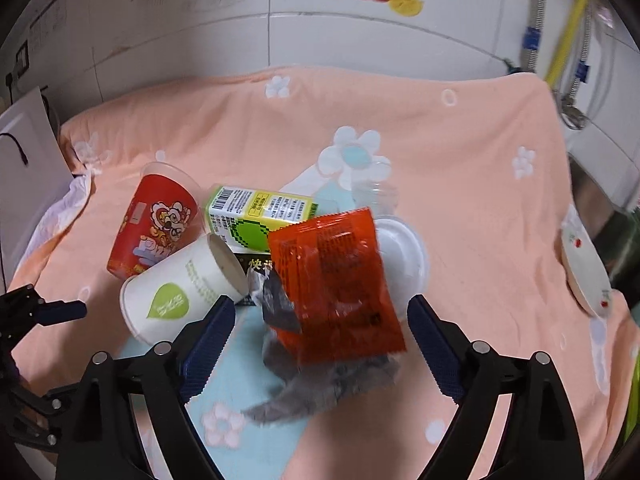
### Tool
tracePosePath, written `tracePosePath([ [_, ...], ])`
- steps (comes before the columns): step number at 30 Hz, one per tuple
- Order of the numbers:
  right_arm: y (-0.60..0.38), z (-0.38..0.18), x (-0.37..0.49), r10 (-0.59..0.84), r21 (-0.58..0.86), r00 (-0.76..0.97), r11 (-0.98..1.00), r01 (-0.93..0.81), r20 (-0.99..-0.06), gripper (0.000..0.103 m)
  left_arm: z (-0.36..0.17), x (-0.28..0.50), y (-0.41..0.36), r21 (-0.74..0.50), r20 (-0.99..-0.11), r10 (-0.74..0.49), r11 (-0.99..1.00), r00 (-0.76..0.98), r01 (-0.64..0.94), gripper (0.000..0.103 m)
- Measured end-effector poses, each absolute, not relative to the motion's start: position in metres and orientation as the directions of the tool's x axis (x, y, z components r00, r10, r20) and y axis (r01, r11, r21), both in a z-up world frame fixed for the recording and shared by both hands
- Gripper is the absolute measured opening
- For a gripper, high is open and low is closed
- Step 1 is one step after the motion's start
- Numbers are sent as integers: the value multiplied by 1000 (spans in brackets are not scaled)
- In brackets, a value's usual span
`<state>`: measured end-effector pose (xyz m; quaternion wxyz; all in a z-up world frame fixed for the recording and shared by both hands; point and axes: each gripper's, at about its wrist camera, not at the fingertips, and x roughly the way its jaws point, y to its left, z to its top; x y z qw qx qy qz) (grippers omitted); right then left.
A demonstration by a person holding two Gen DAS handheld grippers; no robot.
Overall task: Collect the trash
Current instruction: 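Grasp the orange snack packet with the right tool while the left tool grasps the white paper cup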
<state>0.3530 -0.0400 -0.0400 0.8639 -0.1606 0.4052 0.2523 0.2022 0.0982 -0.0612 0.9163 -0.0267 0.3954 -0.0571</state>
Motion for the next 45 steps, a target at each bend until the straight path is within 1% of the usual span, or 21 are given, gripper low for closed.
tracePosePath([
  [3,-32,-48,365,287,-86,534,819,-567,-795,86,-60,205,100,-94,-720,-126,992,683,83,73],
  [7,-28,-55,378,291,-64,515,823,-565,-806,86,-59,209,102,-93,-719,-125,992,684,83,73],
  [12,-20,-66,387,263,-88,497,813,-576,-827,86,-55,215,104,-84,-715,-119,993,689,84,73],
  [13,-20,-68,389,256,-94,496,812,-576,-829,86,-54,216,104,-82,-713,-119,993,691,87,74],
  [14,-19,-69,390,251,-99,499,813,-574,-830,86,-52,218,103,-74,-709,-115,993,695,89,77],
  [18,-21,-73,392,239,-101,491,816,-569,-838,86,-47,226,100,-47,-697,-104,994,709,99,79],
  [22,-23,-74,392,236,-102,493,819,-565,-837,78,-46,236,97,-38,-697,-106,993,710,112,79],
  [23,-24,-73,391,235,-105,497,820,-563,-835,75,-46,239,96,-35,-697,-107,993,709,116,79],
  [25,-26,-71,389,240,-105,506,820,-562,-829,73,-47,244,94,-30,-697,-112,991,708,127,79],
  [26,-27,-70,388,243,-103,507,821,-562,-827,70,-47,247,93,-24,-698,-111,991,708,132,79],
  [28,-31,-68,386,249,-97,513,825,-556,-822,69,-48,253,91,-11,-701,-106,990,705,138,79],
  [30,-33,-65,385,252,-97,518,827,-554,-817,64,-49,260,89,-3,-704,-104,990,702,143,79],
  [36,-47,-54,378,287,-55,537,844,-533,-794,63,-51,279,78,14,-713,-115,984,692,178,79],
  [41,-61,-42,372,341,14,537,853,-522,-771,63,-53,285,70,-26,-721,-158,979,675,202,81],
  [45,-69,-35,368,362,38,551,858,-512,-752,63,-54,285,63,-43,-727,-181,975,663,219,83],
])
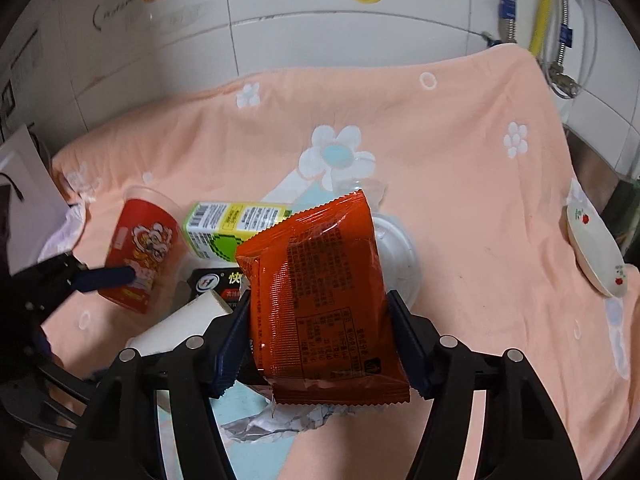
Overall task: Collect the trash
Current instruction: 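Grasp the orange snack packet with the right tool while the left tool grasps the white paper cup, then carry both items to the green basket while the right tool drops the orange packet in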
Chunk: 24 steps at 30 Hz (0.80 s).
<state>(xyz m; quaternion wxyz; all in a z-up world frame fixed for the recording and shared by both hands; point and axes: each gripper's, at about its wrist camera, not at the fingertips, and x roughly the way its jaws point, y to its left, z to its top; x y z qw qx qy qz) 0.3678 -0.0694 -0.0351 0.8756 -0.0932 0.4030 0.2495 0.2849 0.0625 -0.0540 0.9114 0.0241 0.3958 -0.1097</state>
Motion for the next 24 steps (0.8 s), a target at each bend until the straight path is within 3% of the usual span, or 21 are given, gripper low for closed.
tracePosePath([
  [18,-138,-9,305,409,120,614,882,-455,-675,63,-82,317,36,-77,-790,-203,969,578,236,83],
  [24,-169,-8,275,405,146,636,896,-420,-657,63,-90,325,34,-67,-798,-190,971,572,229,77],
])
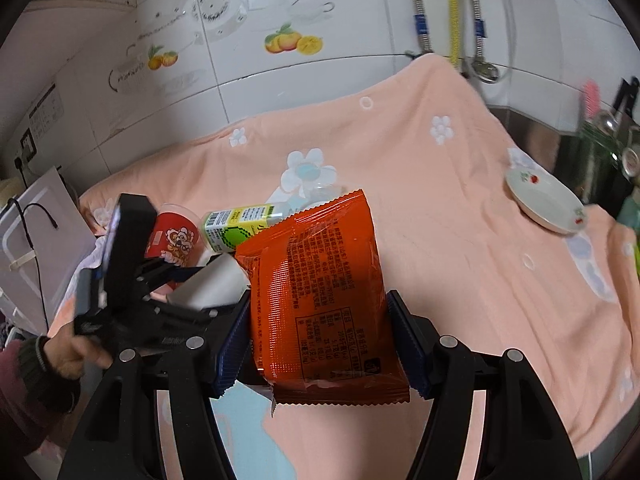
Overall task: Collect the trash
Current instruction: 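Carry both items to the green basket while the right tool drops the orange packet in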
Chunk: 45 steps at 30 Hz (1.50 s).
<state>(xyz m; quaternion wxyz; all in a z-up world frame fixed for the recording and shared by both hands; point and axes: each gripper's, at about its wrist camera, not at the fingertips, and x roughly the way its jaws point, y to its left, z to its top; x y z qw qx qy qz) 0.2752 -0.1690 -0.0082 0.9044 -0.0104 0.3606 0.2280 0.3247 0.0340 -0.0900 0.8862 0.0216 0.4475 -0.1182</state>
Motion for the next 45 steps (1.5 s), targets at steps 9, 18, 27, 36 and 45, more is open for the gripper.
tracePosePath([
  [9,-208,-16,226,376,166,664,919,-358,-646,63,-89,317,42,-90,-800,-197,973,566,211,62],
  [18,-252,-33,180,304,178,689,952,-250,-658,63,-69,280,48,-108,-765,-226,968,603,227,61],
  [27,-315,-62,135,191,202,678,977,-63,-710,63,-45,237,16,-130,-719,-310,939,622,318,61],
  [36,-362,-90,100,104,208,653,975,84,-750,65,-41,209,-50,-145,-710,-409,881,573,449,61],
  [45,-396,-113,77,60,210,628,963,168,-776,73,-43,188,-119,-149,-717,-480,814,506,561,61],
])
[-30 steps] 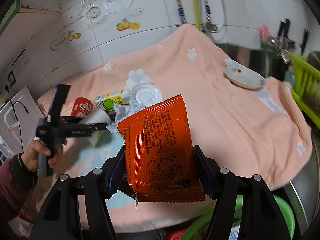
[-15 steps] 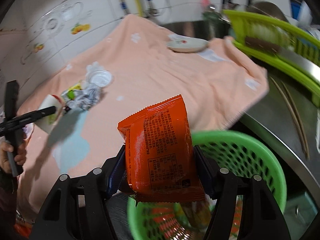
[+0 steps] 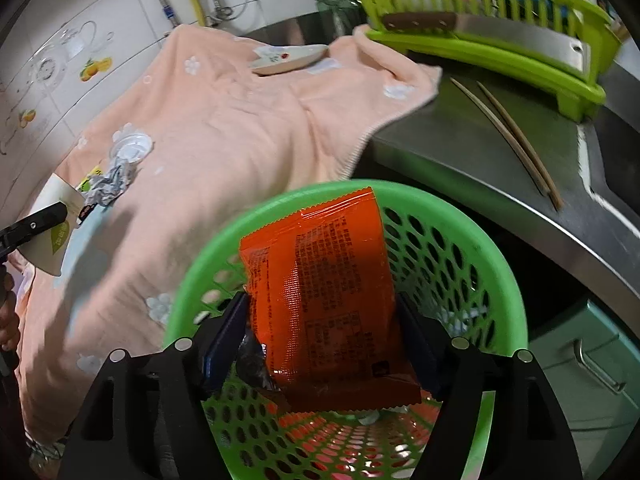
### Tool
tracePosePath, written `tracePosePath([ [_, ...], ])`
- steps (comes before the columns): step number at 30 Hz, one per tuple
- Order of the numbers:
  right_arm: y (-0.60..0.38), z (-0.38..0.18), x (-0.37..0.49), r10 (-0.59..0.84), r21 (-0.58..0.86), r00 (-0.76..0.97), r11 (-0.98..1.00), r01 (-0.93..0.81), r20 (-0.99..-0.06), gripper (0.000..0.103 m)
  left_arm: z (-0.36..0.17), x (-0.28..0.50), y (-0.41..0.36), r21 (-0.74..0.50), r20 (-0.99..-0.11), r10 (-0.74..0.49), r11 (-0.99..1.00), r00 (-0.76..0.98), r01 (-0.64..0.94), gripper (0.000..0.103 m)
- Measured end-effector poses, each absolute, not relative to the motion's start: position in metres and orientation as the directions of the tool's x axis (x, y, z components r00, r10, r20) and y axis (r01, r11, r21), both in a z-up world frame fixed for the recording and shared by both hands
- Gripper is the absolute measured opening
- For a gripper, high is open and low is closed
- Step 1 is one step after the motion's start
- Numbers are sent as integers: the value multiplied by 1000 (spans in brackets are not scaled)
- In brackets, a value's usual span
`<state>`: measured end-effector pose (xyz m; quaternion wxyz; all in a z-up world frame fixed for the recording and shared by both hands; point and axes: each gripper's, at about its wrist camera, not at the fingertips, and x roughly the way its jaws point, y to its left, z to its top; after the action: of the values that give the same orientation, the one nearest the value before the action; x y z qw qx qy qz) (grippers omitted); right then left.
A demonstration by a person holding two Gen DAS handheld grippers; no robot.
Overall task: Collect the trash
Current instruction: 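Carry both items to the green basket while the right tool drops the orange packet in, then open the left tool over the green basket to drop the paper cup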
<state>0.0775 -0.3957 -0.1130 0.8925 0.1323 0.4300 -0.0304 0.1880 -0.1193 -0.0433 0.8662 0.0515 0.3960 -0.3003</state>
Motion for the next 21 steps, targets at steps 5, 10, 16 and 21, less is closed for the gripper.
tracePosePath([
  [5,-407,-119,70,54,217,629,958,185,-776,83,-48,179,-158,-152,-728,-506,777,463,611,61],
  [10,-413,-119,62,51,214,640,960,180,-766,87,-52,170,-189,-154,-738,-523,747,427,647,61],
  [16,-420,-106,51,24,199,670,962,186,-742,87,-64,162,-225,-181,-754,-549,701,360,689,61],
  [21,-428,-94,39,2,194,695,961,198,-719,87,-87,150,-258,-193,-785,-548,661,290,725,61],
])
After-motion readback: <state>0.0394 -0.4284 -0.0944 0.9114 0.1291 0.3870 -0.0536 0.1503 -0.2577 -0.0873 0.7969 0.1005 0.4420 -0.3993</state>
